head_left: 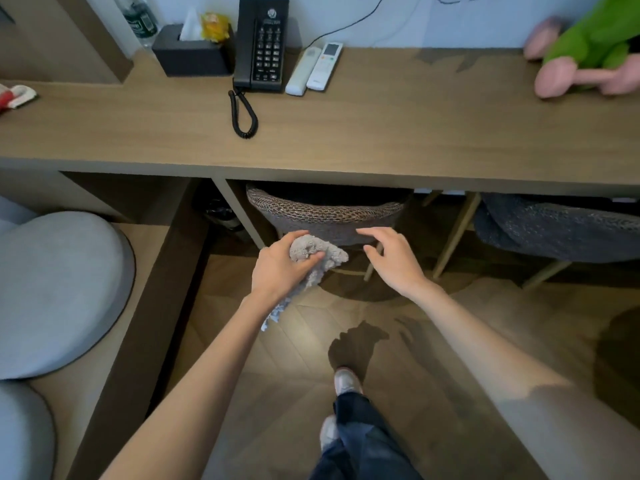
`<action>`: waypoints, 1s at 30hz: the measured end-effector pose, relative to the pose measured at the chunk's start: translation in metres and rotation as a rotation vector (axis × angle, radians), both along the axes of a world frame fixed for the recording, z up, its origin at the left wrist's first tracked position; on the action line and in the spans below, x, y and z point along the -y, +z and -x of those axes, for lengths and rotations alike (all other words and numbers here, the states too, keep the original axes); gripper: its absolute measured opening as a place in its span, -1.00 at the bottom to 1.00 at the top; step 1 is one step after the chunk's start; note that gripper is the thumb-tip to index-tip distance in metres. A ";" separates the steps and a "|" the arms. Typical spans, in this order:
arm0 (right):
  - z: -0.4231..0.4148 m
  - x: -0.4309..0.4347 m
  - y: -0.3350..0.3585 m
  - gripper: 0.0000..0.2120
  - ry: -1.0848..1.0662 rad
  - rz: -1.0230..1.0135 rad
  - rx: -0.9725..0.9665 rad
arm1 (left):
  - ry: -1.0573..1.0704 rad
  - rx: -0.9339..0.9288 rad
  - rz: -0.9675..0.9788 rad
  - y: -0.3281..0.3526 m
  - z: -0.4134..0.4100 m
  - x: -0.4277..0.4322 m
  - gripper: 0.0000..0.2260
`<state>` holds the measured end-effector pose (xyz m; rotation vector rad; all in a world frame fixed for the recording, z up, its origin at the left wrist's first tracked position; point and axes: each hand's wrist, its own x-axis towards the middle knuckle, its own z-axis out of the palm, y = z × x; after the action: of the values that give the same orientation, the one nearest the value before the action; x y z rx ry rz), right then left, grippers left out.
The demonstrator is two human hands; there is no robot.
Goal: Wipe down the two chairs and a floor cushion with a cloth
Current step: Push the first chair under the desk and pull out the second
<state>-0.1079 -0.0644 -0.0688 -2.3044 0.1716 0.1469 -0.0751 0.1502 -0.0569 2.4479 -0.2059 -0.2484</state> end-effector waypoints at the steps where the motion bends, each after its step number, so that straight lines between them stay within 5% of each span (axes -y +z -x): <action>1: 0.016 0.007 0.004 -0.67 -0.026 0.011 -0.002 | -0.033 0.003 0.007 0.002 0.007 0.005 -0.51; 15: 0.176 0.178 0.051 -0.68 -0.404 0.126 -0.032 | -0.507 0.014 0.007 0.043 0.075 0.211 -0.59; 21: 0.173 0.286 0.049 -0.69 -0.401 0.186 0.010 | -0.523 0.021 0.016 0.040 0.074 0.315 -0.54; 30: 0.128 0.471 0.019 -0.51 -0.314 0.344 -0.208 | -0.565 -0.062 -0.162 -0.010 0.049 0.492 -0.29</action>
<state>-0.2359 -0.5358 -0.0497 -2.5619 0.7083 0.2088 -0.1236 -0.3420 -0.0673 2.4846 -0.8811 -0.6029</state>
